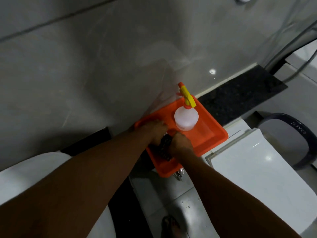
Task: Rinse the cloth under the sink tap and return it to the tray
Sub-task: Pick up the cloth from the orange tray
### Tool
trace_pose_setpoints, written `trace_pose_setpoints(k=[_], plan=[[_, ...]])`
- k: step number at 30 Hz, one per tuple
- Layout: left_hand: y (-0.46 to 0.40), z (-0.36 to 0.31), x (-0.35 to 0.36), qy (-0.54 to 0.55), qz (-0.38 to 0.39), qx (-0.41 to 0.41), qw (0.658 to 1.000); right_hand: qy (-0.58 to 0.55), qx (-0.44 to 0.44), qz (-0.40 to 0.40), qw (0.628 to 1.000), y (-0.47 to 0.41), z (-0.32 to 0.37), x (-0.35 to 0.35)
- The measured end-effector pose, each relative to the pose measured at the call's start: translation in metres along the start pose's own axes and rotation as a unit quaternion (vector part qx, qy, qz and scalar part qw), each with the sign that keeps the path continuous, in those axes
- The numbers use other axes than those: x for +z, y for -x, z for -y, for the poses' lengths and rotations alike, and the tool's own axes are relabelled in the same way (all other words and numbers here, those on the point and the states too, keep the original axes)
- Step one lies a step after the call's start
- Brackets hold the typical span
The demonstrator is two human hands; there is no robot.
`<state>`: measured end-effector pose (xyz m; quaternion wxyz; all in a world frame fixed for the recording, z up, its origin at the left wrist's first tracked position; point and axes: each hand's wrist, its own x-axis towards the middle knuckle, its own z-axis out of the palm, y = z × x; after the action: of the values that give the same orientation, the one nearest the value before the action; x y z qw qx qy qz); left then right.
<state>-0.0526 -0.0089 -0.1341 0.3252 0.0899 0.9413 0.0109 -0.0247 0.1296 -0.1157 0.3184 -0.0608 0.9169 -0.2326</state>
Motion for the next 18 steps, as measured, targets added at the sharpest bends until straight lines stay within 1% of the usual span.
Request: trace_pose_setpoints(k=[2, 3, 5, 7, 9, 10, 13, 15, 16, 18], plan=[[0.001, 0.002, -0.002, 0.008, -0.011, 0.008, 1.0, -0.031, 0.013, 0.02, 0.999, -0.008, 0.001, -0.002], [0.004, 0.003, -0.005, 0.005, -0.004, 0.005, 1.0, -0.045, 0.018, 0.034, 0.998, -0.008, 0.002, -0.005], [0.016, 0.005, -0.018, 0.025, -0.008, 0.014, 1.0, -0.083, 0.011, 0.042, 0.996, -0.004, 0.006, -0.013], [0.028, 0.01, -0.032, 0.063, -0.007, 0.016, 0.998, -0.108, -0.015, 0.031, 0.994, 0.006, 0.011, -0.029], [0.05, 0.017, -0.049, 0.099, -0.041, 0.018, 0.994, -0.106, -0.049, 0.026, 0.993, 0.017, 0.022, -0.052], [0.062, 0.02, -0.057, 0.151, -0.061, 0.011, 0.987, -0.131, -0.05, 0.028, 0.99, 0.024, 0.028, -0.065], [0.114, 0.032, -0.092, 0.325, -0.1, -0.019, 0.94, -0.231, -0.058, 0.019, 0.971, 0.058, 0.058, -0.106], [0.162, 0.041, -0.12, 0.423, -0.104, -0.02, 0.9, -0.328, -0.081, 0.005, 0.941, 0.086, 0.082, -0.126], [0.188, 0.046, -0.133, 0.462, -0.11, -0.016, 0.88, -0.372, -0.095, 0.011, 0.923, 0.102, 0.094, -0.135], [0.248, 0.056, -0.153, 0.543, -0.128, -0.013, 0.83, -0.437, -0.128, 0.057, 0.888, 0.133, 0.123, -0.145]])
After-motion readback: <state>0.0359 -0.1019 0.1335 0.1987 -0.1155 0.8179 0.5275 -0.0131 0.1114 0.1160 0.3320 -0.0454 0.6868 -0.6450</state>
